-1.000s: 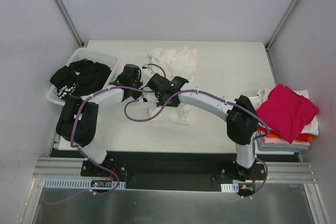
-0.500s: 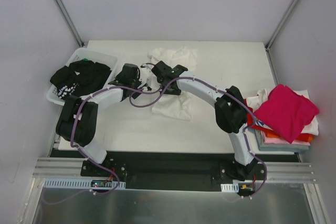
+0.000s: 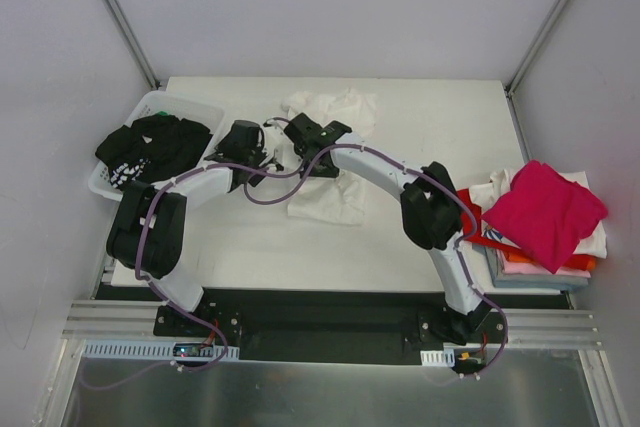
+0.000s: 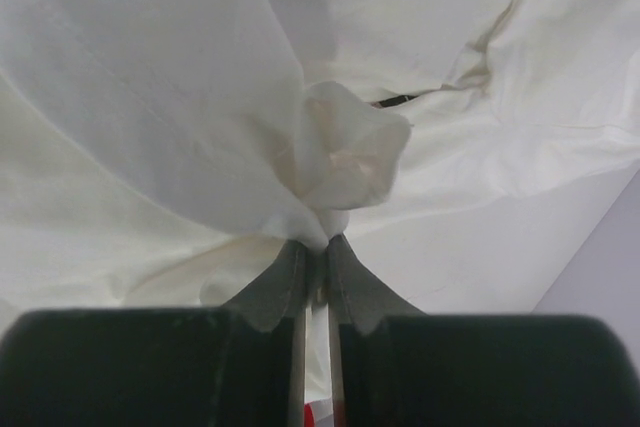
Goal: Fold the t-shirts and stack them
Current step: Fold the folded rectangular tshirt in 1/3 of the way, then grab one side of the 2/3 rectangular tshirt with right arm
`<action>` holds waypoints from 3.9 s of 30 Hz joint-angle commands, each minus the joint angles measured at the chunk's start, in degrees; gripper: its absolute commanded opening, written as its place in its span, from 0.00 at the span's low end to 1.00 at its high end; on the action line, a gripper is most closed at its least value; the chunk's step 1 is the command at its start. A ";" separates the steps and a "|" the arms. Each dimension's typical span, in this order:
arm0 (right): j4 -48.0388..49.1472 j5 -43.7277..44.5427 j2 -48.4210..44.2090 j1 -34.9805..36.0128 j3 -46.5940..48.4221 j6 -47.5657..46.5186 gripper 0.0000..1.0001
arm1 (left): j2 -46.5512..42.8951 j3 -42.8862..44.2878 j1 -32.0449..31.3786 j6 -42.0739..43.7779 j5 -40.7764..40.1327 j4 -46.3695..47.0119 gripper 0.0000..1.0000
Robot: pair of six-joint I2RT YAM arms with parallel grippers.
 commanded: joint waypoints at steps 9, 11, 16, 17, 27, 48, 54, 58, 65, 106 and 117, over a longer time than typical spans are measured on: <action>10.23 2.33 3.68 -2.52 5.32 0.41 0.38 | -0.09 0.12 -0.92 0.62 1.73 0.32 0.96; 10.32 2.86 4.30 -2.96 6.55 0.33 0.41 | -0.17 0.04 -0.92 0.62 1.82 0.32 0.96; 11.29 4.35 4.04 -3.76 7.17 0.33 0.48 | -0.70 0.04 -0.92 0.35 1.82 0.32 0.96; 11.29 4.53 3.86 -3.84 6.82 0.50 0.49 | -0.79 0.04 -0.92 0.35 1.82 0.32 0.96; 11.82 7.08 -7.20 -4.02 -4.58 4.80 0.86 | -6.14 0.91 -1.71 -0.17 2.17 -3.28 0.97; 9.27 2.69 -24.09 4.68 -28.07 15.00 0.97 | -1.25 9.34 1.88 -6.59 -2.93 -8.03 0.99; 9.09 -0.03 -21.89 6.09 -28.52 15.97 0.96 | 5.09 15.05 6.63 -5.80 -3.90 -6.98 0.99; 9.18 -2.06 -19.08 7.58 -27.73 16.76 0.97 | 8.00 17.43 8.74 -5.36 -3.99 -6.89 0.99; 10.24 -3.73 -15.48 9.08 -27.11 16.67 0.97 | 10.99 20.33 12.08 -5.80 -3.46 -6.71 0.99; 8.92 -8.92 -1.67 5.12 -20.17 11.66 0.57 | 9.14 16.65 12.87 -5.62 -2.31 -6.27 0.99; 5.41 -10.41 -6.06 9.51 -23.77 12.54 0.01 | 8.79 16.38 12.87 -5.18 -3.02 -5.92 0.99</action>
